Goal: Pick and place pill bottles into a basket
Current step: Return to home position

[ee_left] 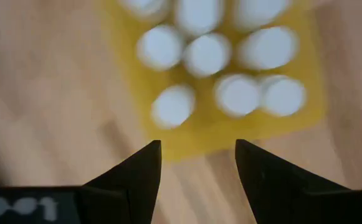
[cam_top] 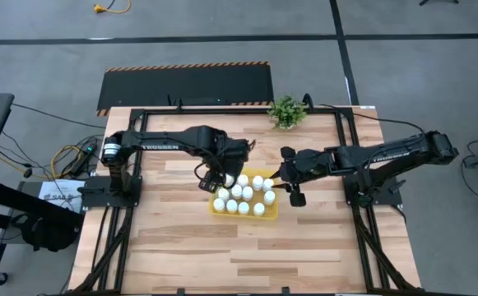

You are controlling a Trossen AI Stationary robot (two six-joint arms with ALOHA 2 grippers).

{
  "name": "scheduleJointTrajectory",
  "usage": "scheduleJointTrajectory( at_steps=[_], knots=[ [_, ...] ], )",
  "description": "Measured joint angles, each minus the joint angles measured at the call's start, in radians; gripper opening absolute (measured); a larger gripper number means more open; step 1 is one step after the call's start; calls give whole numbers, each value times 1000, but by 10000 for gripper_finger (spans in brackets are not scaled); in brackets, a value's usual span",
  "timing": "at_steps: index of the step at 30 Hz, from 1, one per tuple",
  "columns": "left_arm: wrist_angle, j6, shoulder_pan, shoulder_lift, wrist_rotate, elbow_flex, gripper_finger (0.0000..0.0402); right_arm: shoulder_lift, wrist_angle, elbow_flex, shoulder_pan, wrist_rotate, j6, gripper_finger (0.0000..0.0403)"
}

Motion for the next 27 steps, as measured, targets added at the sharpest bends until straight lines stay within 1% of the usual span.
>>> scheduleJointTrajectory(
  at_steps=[2, 3, 6, 9, 11, 12, 15, 17, 20, 23, 25, 27],
  knots=[
    [-59, -114, -1, -1, -89, 49, 194, 0, 0, 21, -8, 0, -1, 124],
    [-80, -166, 0, -4, -112, 66, 194, 0, 0, 31, -14, 0, -2, 124],
    [-66, -215, 2, -48, -112, 80, 194, 0, -3, 62, -34, 0, -1, 124],
    [9, -209, 2, -123, -49, 76, 194, -17, -62, 101, -53, -4, 7, 124],
    [65, -229, 12, -173, 10, 55, 194, -37, -113, 126, -64, -15, 27, 124],
    [86, -244, 19, -200, 43, 39, 194, -56, -150, 132, -72, -31, 32, 124],
    [176, -279, 35, -306, 132, -42, 194, -128, -174, 146, -90, -100, 52, 124],
    [306, -301, 36, -401, 167, -141, 194, -193, -185, 145, -92, -110, 77, 124],
    [522, -339, 34, -558, 215, -357, 194, -298, -216, 138, -75, -107, 110, 124],
    [756, -413, 34, -731, 245, -620, 194, -415, -209, 98, -41, -107, 138, 124],
    [922, -478, 35, -848, 250, -814, 194, -491, -178, 45, -15, -104, 155, 124],
    [1129, -536, 32, -950, 252, -1000, 194, -569, -160, -22, 10, -92, 178, 124]
  ],
)
